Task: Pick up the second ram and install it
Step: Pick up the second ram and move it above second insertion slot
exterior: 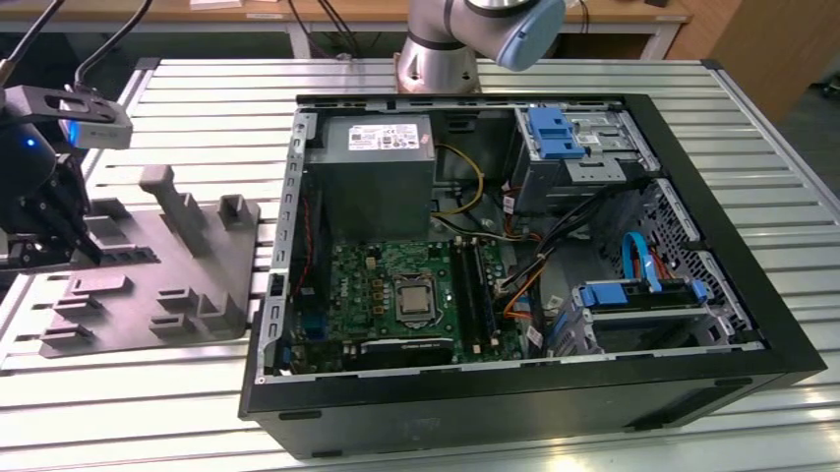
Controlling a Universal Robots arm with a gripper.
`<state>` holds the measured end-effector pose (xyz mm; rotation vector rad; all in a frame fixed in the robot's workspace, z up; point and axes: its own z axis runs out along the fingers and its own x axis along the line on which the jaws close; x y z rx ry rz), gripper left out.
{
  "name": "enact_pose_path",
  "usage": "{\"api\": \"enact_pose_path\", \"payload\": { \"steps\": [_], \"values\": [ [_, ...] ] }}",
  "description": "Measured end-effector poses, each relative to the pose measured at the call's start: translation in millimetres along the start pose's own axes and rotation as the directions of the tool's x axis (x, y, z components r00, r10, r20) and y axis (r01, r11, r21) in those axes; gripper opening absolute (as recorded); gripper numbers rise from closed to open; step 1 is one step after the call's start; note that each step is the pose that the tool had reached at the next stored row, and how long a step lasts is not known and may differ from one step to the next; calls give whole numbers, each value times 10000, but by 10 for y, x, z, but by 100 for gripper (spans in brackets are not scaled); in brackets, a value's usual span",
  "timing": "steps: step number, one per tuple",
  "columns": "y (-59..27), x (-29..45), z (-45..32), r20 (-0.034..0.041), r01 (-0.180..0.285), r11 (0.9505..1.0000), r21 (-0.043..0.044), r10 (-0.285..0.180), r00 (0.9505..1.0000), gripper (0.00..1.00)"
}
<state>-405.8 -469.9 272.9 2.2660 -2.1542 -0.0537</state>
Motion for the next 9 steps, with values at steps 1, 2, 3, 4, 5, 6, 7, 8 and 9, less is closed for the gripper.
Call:
{"api": "enact_pose_path", "payload": {
  "steps": [1, 2, 3, 4, 5, 6, 7, 8, 9],
  "values": [
    [0, 0, -10, 0, 0, 10000, -1, 0, 10000, 14],
    [1, 0, -19, -1, 0, 10000, -1, 0, 10000, 14],
    [1, 0, -27, 0, 0, 10000, 0, 0, 10000, 14],
    [1, 0, -34, 1, 1, 10000, 0, -1, 10000, 14],
    [1, -1, -41, 1, 0, 10000, 0, 0, 10000, 14],
    [2, -1, -48, 2, 0, 10000, 0, 0, 10000, 14],
    [2, -1, -56, 1, 0, 10000, -1, 0, 10000, 14],
    [2, -1, -63, 2, 1, 10000, 0, -1, 10000, 14],
    [2, -1, -71, 3, 1, 10000, 0, -1, 10000, 14]
  ]
}}
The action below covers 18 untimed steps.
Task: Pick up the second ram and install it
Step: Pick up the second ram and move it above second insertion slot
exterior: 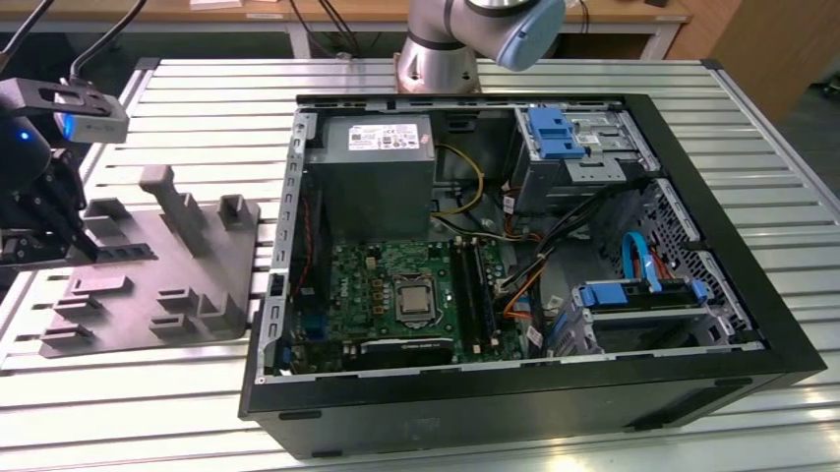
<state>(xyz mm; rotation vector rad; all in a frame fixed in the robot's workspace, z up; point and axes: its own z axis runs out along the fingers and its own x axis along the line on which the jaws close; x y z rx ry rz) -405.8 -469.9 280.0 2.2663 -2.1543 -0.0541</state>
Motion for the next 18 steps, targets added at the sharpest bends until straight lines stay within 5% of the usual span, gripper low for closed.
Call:
{"api": "enact_pose_path", "payload": {
  "steps": [18],
  "values": [
    [5, -2, -143, 20, 1, 10000, 1, -1, 10000, 14]
  ]
}}
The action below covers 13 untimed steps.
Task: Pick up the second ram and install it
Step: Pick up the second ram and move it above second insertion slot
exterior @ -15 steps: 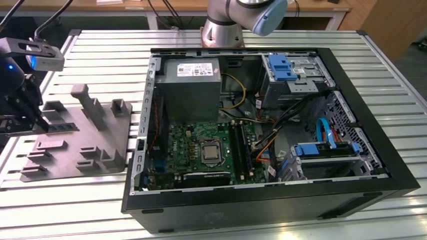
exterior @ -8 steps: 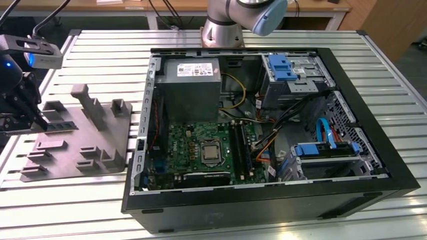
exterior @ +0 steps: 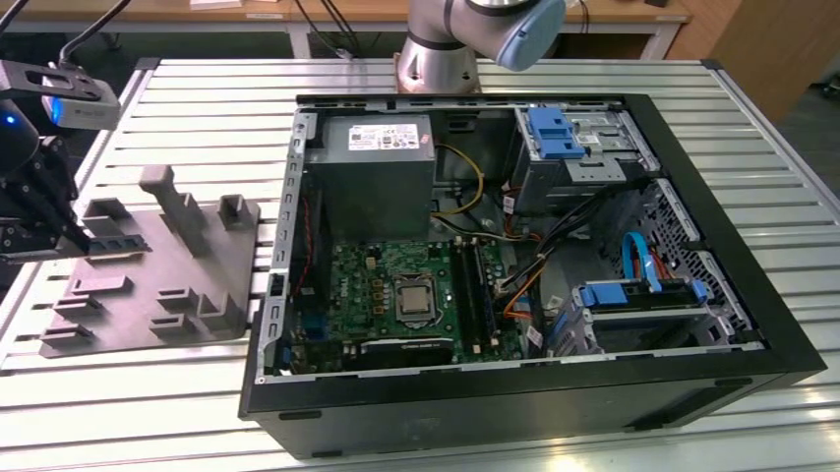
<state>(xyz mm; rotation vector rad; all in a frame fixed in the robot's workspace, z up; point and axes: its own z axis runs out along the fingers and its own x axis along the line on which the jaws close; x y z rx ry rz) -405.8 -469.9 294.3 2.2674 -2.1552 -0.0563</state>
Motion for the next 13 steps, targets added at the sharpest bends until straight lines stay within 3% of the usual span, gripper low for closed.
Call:
{"api": "enact_pose_path", "payload": {
  "steps": [13],
  "values": [
    [5, -2, -141, 7, 0, 10000, 0, 0, 10000, 14]
  ]
}}
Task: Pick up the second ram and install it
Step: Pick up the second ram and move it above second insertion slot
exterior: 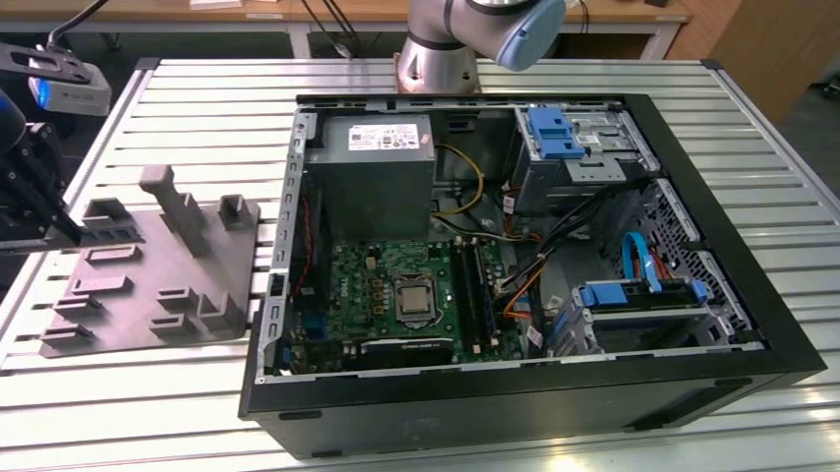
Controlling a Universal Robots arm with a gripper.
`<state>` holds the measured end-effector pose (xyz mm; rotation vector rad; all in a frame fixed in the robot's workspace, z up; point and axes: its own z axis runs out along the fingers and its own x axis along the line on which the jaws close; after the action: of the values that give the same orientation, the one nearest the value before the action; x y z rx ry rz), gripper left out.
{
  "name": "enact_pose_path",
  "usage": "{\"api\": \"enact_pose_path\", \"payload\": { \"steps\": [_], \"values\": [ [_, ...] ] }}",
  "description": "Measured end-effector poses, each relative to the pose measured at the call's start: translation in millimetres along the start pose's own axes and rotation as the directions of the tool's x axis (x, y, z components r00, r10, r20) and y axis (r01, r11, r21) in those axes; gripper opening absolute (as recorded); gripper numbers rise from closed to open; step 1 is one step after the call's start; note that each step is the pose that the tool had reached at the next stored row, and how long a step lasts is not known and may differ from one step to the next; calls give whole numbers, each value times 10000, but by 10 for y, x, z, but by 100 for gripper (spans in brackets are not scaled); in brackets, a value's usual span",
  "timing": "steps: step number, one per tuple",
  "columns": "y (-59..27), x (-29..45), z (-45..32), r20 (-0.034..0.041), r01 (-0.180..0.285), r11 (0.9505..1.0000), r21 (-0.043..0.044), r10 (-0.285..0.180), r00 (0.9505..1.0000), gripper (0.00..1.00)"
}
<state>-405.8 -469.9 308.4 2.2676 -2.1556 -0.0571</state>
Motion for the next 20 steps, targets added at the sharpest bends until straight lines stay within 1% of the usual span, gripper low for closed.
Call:
{"api": "enact_pose_path", "payload": {
  "steps": [8, 20],
  "values": [
    [3, -1, -83, 11, 0, 10000, 0, 0, 10000, 14],
    [6, -3, -186, 36, 2, 10000, 1, -2, 10000, 14]
  ]
}}
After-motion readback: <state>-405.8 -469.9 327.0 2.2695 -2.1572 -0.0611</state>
